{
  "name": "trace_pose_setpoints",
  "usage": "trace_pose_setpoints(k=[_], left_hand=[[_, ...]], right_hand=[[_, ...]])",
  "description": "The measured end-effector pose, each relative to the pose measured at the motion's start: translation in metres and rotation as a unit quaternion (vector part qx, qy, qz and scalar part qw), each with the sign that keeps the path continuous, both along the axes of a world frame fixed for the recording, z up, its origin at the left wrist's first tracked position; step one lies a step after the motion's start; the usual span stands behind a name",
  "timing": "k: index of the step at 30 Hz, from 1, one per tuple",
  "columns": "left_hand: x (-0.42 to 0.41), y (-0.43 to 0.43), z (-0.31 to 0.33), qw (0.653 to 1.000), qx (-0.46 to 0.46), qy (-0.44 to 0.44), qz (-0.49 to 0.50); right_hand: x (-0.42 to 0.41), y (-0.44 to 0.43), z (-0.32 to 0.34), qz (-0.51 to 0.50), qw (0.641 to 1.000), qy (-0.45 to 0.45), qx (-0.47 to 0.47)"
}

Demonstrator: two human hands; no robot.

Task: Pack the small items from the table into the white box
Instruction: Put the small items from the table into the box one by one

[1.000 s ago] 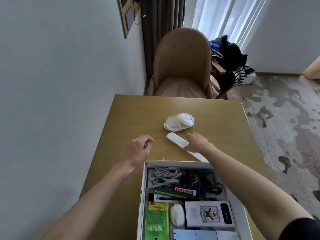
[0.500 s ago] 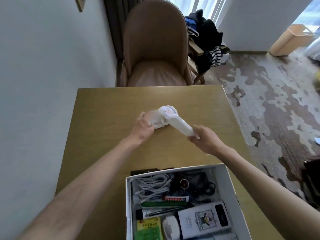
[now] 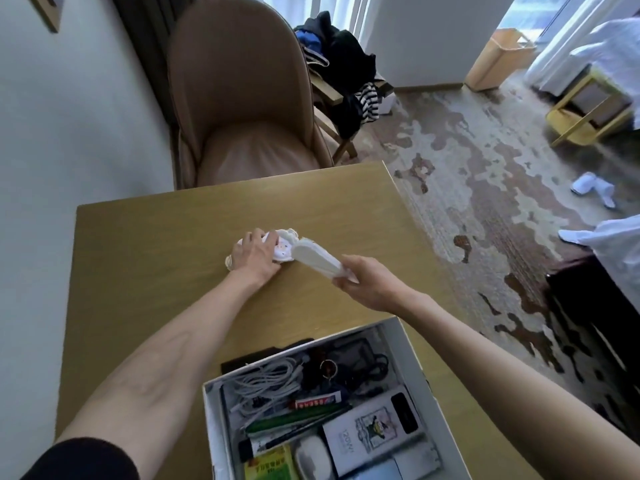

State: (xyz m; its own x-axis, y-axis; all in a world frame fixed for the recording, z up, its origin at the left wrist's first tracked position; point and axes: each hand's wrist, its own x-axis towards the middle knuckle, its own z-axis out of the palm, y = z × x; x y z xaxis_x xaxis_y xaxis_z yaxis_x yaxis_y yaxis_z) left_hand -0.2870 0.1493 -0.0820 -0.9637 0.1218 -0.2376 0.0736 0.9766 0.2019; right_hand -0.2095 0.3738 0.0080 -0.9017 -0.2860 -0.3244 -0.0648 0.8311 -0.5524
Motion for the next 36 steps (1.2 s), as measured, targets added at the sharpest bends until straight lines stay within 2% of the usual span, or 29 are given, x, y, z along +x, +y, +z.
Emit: trace_pose_setpoints(k=[4, 7, 9, 11, 13, 15, 18, 21, 23, 29, 33, 36], left_hand=[[0.012, -0.001, 0.005, 0.999, 0.016, 0.028, 0.013], [0.022, -0.005, 0.023, 0.984, 0.153, 0.038, 0.084], [0.033, -0.009, 0.043, 0.937, 0.316, 0.021, 0.146], [0.052, -0.011, 0.069, 0.87, 0.459, 0.004, 0.181], [0.076, -0.012, 0.093, 0.821, 0.541, 0.006, 0.184], [0.104, -0.015, 0.109, 0.795, 0.575, 0.021, 0.193], [0.144, -0.026, 0.124, 0.786, 0.582, 0.054, 0.204], [0.184, -0.04, 0.14, 0.795, 0.56, 0.093, 0.214], [0.211, -0.047, 0.151, 0.809, 0.531, 0.109, 0.228], [0.279, -0.051, 0.174, 0.823, 0.479, 0.113, 0.284], [0.313, -0.048, 0.175, 0.827, 0.454, 0.096, 0.317], [0.33, -0.045, 0.175, 0.842, 0.42, 0.083, 0.327]], right_hand=[[0.009, 0.0, 0.01, 0.002, 0.999, 0.035, -0.006], [0.017, 0.005, 0.023, -0.004, 0.998, 0.054, -0.022], [0.023, 0.007, 0.034, -0.022, 0.996, 0.068, -0.053], [0.028, 0.005, 0.045, -0.043, 0.991, 0.081, -0.097], [0.033, -0.001, 0.057, -0.053, 0.985, 0.086, -0.138], [0.04, -0.011, 0.067, -0.052, 0.975, 0.087, -0.196], [0.051, -0.029, 0.082, -0.041, 0.956, 0.094, -0.276], [0.068, -0.047, 0.095, -0.014, 0.93, 0.065, -0.362], [0.08, -0.053, 0.097, 0.02, 0.924, 0.025, -0.38], [0.118, -0.057, 0.068, 0.167, 0.94, -0.101, -0.278], [0.135, -0.052, 0.048, 0.248, 0.949, -0.122, -0.15], [0.146, -0.04, 0.037, 0.273, 0.949, -0.133, -0.083]])
